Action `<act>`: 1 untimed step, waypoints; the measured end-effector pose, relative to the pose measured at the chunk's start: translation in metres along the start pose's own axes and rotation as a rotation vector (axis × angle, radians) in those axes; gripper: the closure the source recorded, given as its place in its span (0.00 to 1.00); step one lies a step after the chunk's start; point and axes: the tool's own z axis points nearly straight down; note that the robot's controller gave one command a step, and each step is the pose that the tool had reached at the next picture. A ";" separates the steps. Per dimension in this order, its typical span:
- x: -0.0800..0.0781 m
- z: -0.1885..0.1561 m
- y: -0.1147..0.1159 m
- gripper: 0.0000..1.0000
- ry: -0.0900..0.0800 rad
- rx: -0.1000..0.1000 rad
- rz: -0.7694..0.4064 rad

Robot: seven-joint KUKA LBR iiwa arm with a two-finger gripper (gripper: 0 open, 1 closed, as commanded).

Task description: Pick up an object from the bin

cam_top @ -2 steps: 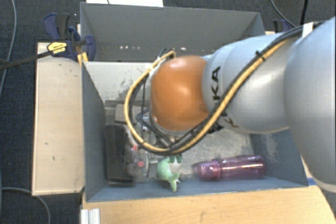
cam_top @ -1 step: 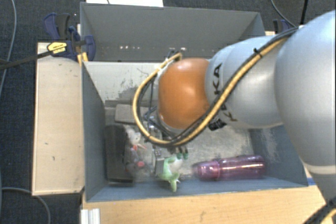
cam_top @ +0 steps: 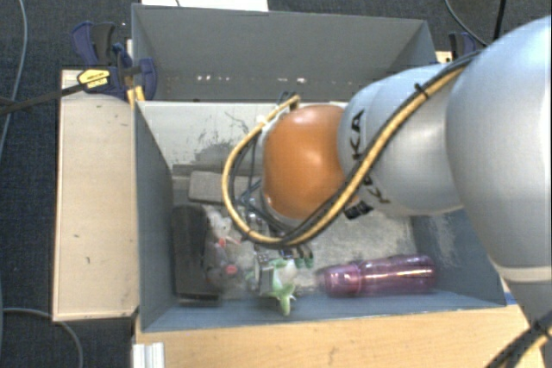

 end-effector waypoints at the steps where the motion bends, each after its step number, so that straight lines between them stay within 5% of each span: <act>1: 0.015 0.008 -0.088 1.00 -0.001 -0.001 -0.015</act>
Offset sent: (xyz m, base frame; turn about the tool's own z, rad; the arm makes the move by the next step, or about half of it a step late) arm 0.0000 0.0000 0.0000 0.0000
